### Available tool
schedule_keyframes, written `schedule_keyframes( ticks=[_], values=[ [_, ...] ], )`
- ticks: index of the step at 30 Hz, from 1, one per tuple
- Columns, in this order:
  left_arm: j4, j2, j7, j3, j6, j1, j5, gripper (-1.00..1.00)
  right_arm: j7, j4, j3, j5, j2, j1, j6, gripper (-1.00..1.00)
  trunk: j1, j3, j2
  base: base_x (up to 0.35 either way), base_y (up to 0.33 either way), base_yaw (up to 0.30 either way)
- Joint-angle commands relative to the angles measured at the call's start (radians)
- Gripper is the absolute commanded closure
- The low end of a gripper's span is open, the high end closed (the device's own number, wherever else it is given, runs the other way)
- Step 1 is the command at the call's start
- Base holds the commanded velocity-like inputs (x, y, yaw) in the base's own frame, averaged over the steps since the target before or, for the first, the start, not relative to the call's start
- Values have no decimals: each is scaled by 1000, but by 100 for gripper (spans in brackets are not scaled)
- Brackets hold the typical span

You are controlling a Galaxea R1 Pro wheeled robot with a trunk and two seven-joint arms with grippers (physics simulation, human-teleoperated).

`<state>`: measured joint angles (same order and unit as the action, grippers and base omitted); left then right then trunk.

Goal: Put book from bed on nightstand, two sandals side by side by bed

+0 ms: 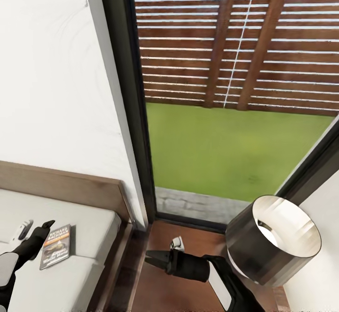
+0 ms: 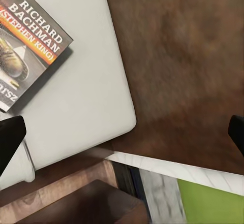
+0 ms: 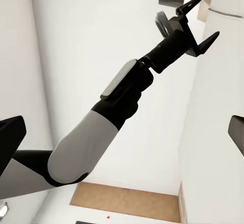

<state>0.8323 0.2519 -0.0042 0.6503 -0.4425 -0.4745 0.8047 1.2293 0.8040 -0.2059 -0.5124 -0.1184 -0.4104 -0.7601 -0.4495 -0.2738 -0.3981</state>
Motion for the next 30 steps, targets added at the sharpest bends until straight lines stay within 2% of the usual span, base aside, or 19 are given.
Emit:
schedule_keyframes(
  ticks=[1, 11, 17, 30],
  values=[
    [1, 0, 0, 3, -7, -1, 5, -100, -1, 0, -2, -6, 0, -1, -7, -100, 0, -3, -2, 0, 0, 0],
    [2, 8, 1, 10, -7, -1, 6, -100, -2, 0, -5, -6, -1, -1, -6, -100, 0, -19, -2, 0, 0, 0],
    [3, 16, 1, 13, -8, -1, 8, -100, -3, 0, -27, -6, 0, -1, -4, -100, 0, -29, -2, 0, 0, 0],
    [4, 14, 1, 11, -6, -1, 6, -100, -4, 0, -32, -6, 0, -1, -2, -100, 0, -42, -2, 0, 0, 0]
  ],
)
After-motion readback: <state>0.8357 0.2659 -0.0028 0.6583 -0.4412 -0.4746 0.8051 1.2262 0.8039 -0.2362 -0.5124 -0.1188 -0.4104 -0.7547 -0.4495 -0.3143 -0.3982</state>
